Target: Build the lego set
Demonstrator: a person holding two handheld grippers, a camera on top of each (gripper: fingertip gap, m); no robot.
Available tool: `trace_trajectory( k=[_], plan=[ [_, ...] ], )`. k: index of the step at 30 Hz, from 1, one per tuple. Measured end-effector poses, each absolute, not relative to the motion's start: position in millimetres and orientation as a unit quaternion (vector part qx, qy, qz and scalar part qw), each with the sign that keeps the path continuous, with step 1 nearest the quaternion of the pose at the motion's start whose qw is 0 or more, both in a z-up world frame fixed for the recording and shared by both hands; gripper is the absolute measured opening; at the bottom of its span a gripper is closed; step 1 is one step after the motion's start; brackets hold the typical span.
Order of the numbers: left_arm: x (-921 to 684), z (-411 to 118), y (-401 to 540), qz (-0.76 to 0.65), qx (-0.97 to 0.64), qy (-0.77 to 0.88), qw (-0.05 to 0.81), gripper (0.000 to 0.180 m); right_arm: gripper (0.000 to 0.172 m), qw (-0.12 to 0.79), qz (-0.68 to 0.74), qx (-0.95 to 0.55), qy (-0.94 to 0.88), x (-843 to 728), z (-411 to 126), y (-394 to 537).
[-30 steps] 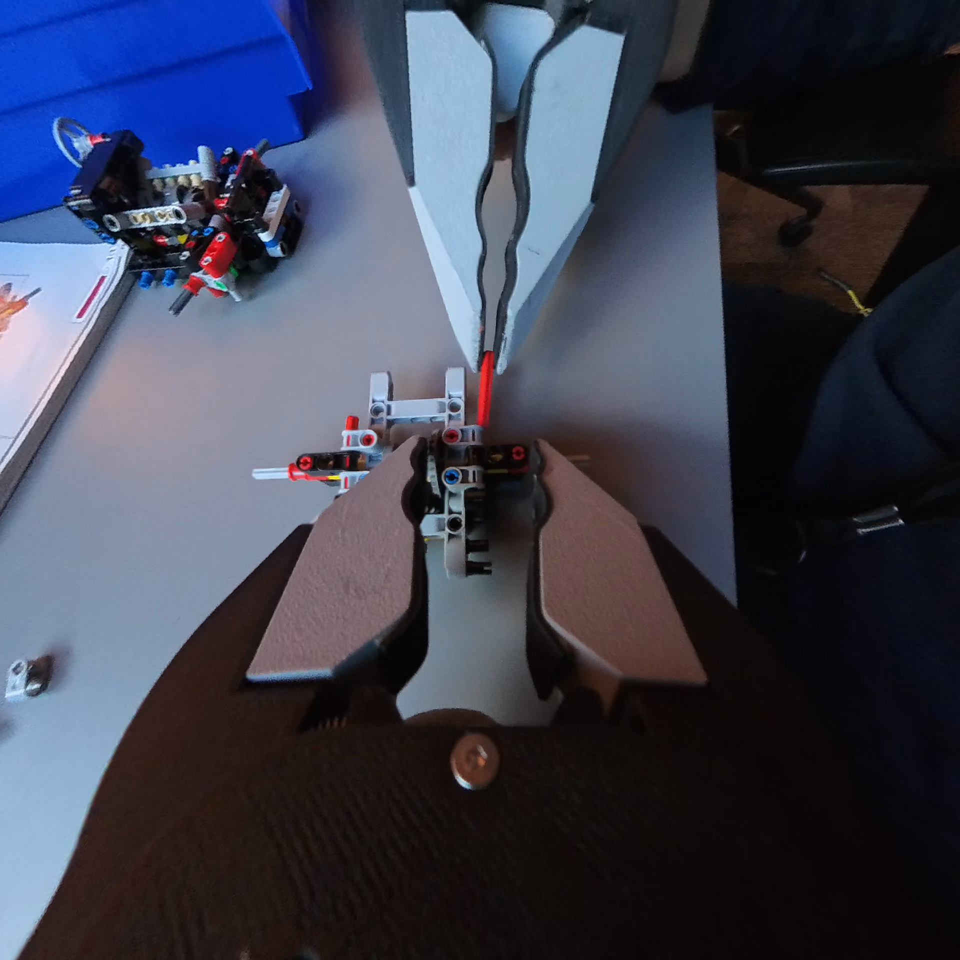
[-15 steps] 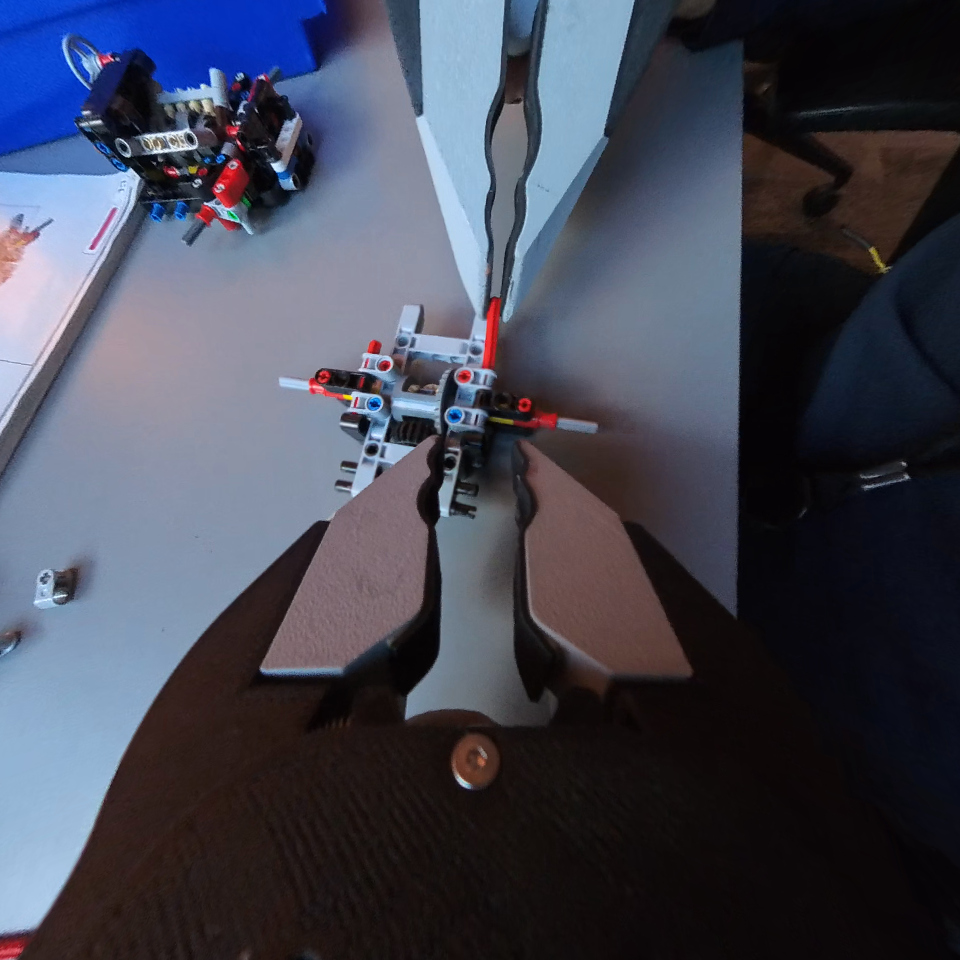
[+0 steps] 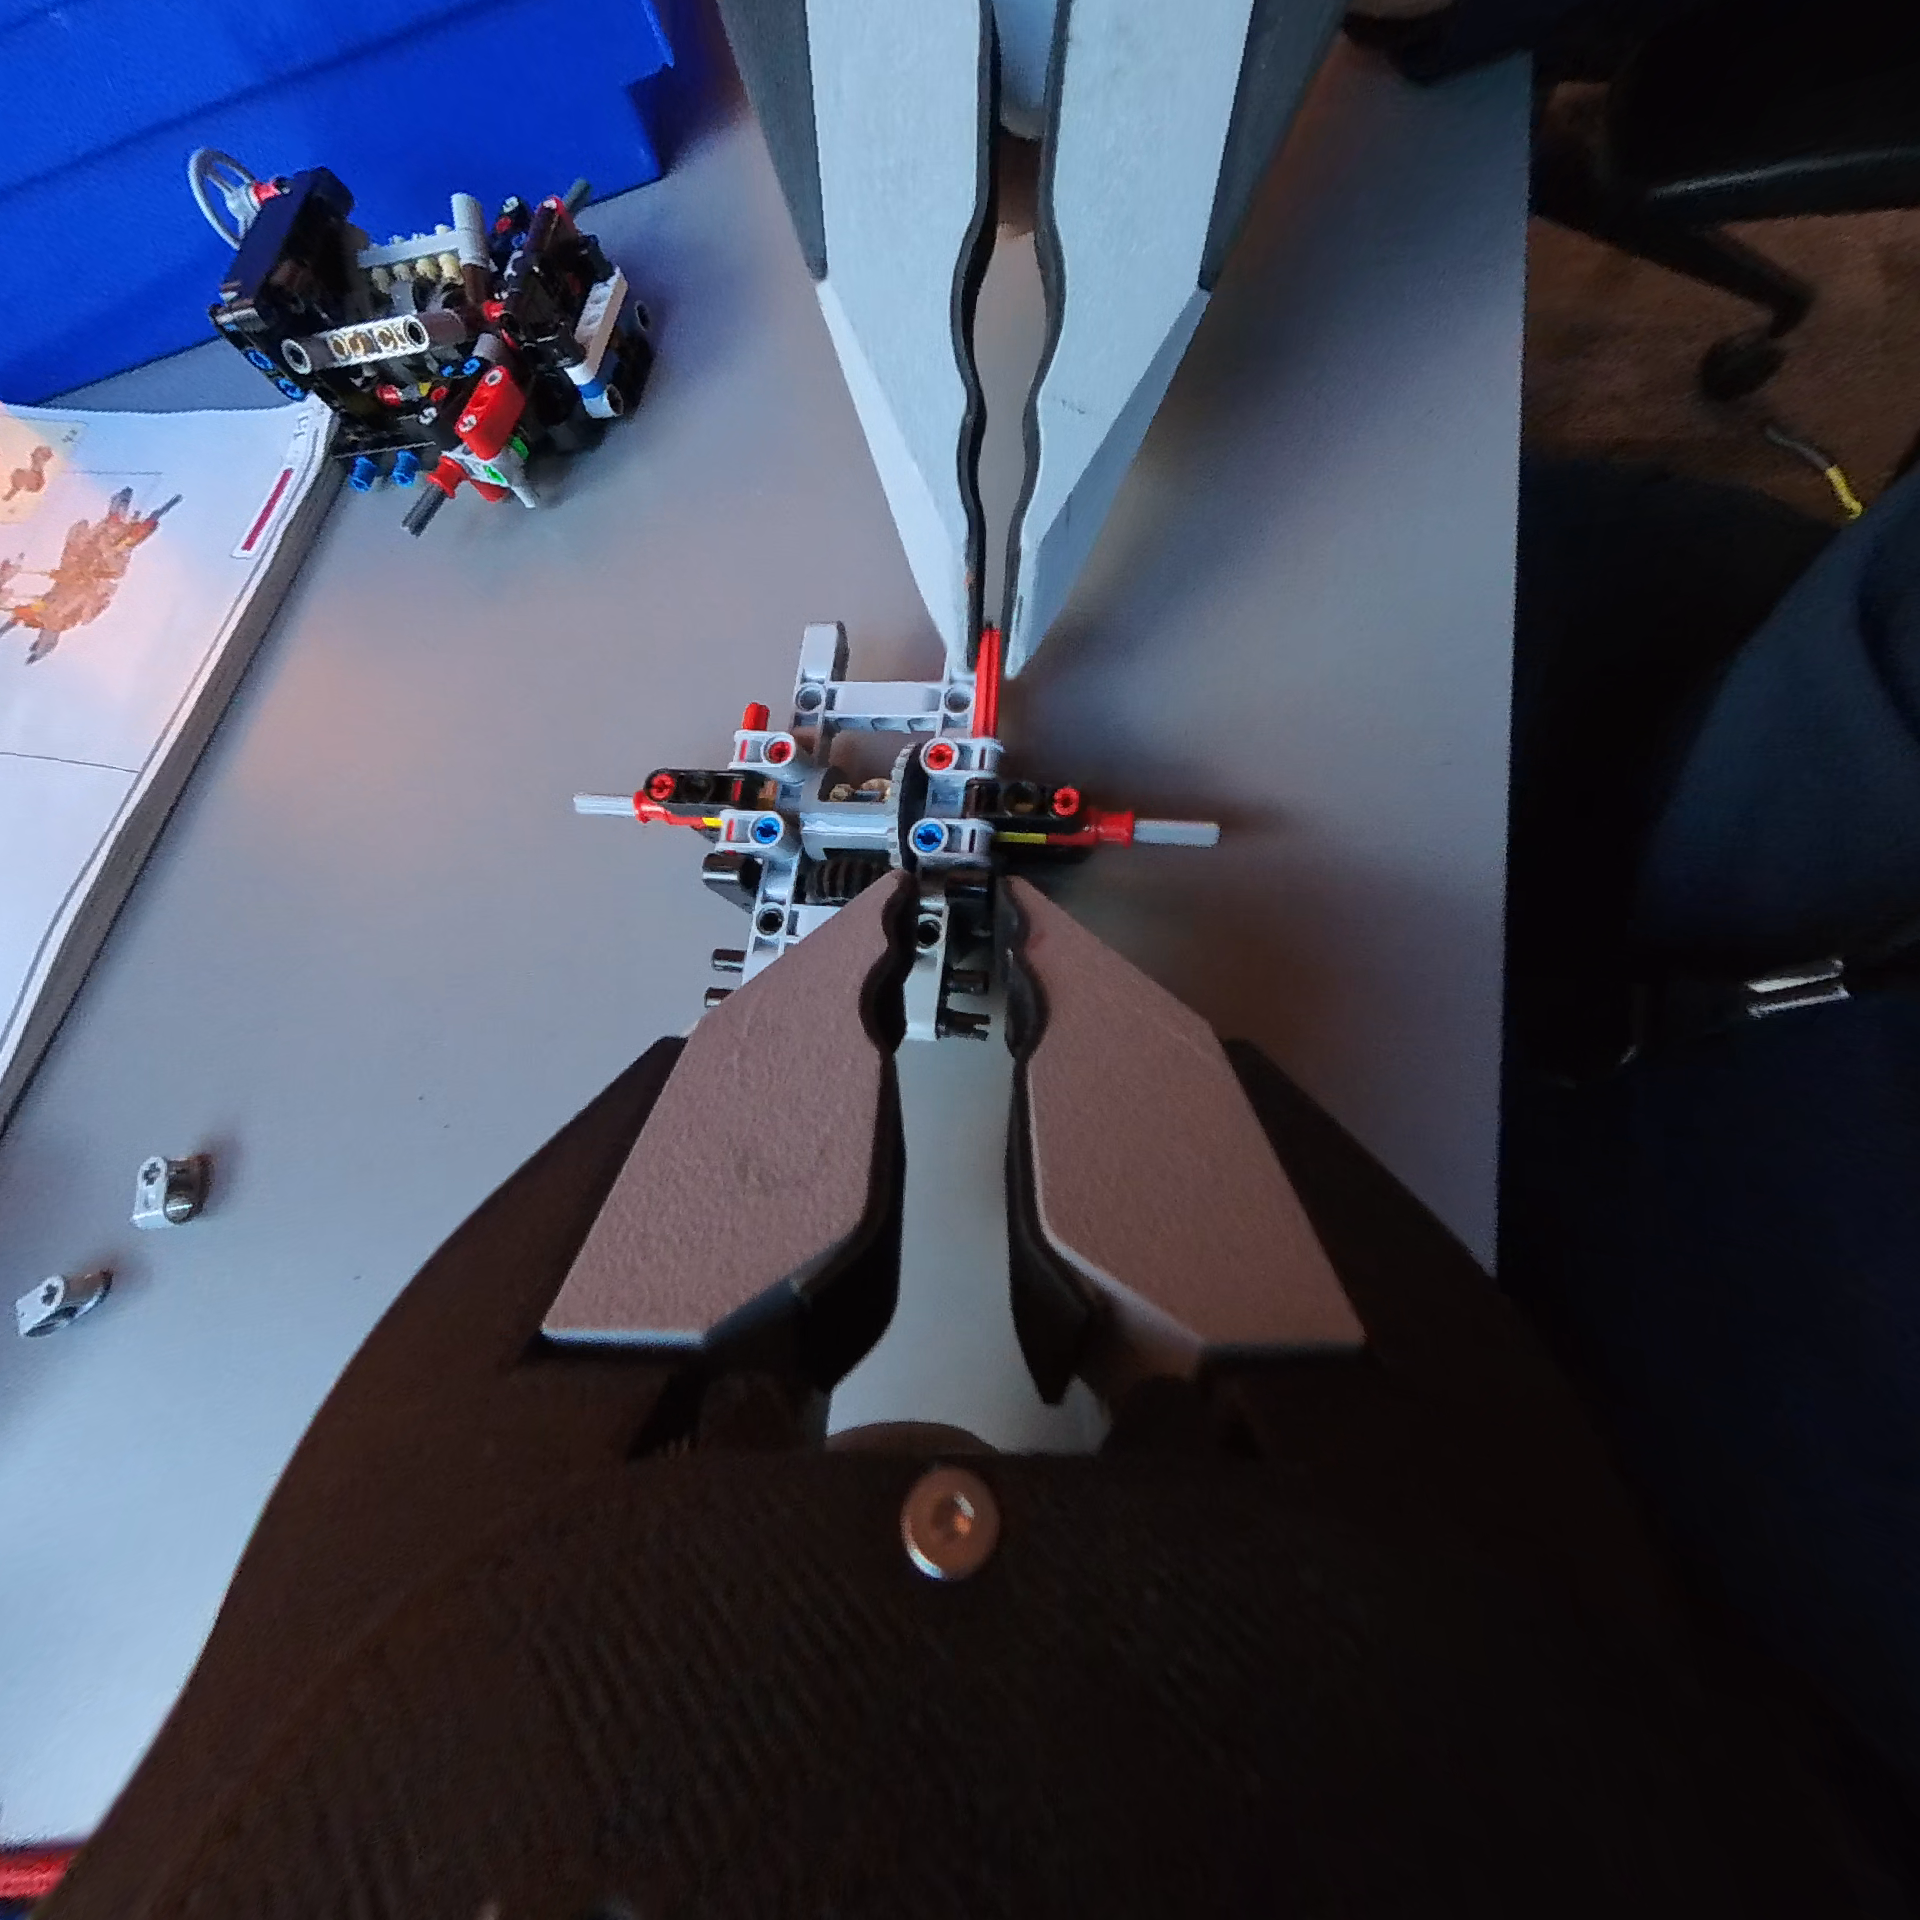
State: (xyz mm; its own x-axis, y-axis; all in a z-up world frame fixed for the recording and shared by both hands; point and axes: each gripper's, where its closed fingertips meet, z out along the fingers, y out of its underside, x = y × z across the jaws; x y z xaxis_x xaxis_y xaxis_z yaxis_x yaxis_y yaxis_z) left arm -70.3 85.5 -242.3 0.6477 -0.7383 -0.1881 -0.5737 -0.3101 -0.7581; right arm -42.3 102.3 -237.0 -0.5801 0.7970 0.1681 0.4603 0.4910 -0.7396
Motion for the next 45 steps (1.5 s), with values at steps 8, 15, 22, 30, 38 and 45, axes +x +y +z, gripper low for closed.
trace_trajectory(
  k=[8,15,22,30,38,45],
  plan=[
    [-72.0,-242.5,86.8,-0.091,-0.804,0.401,0.429,0.012,0.001,0.252,0.384,-0.404,-0.791,-35.2,-231.3,107.2],
    [-71.7,-242.5,87.5,-0.096,-0.806,0.398,0.428,0.012,0.001,0.251,0.395,-0.408,-0.784,-37.1,-232.1,105.9],
    [-71.8,-242.6,87.5,-0.095,-0.807,0.396,0.428,0.012,0.001,0.281,0.383,-0.389,-0.790,-38.9,-231.9,106.3],
    [-72.5,-242.6,87.0,-0.114,-0.814,0.382,0.422,0.012,0.001,0.309,0.357,-0.365,-0.802,-40.6,-236.4,103.3],
    [-71.8,-242.4,85.5,-0.107,-0.817,0.377,0.423,0.012,0.001,0.254,0.377,-0.409,-0.791,-39.9,-236.0,100.1],
    [-72.6,-242.3,85.6,-0.098,-0.822,0.366,0.424,0.012,0.001,0.256,0.370,-0.410,-0.794,-41.6,-236.1,100.5]
  ],
)
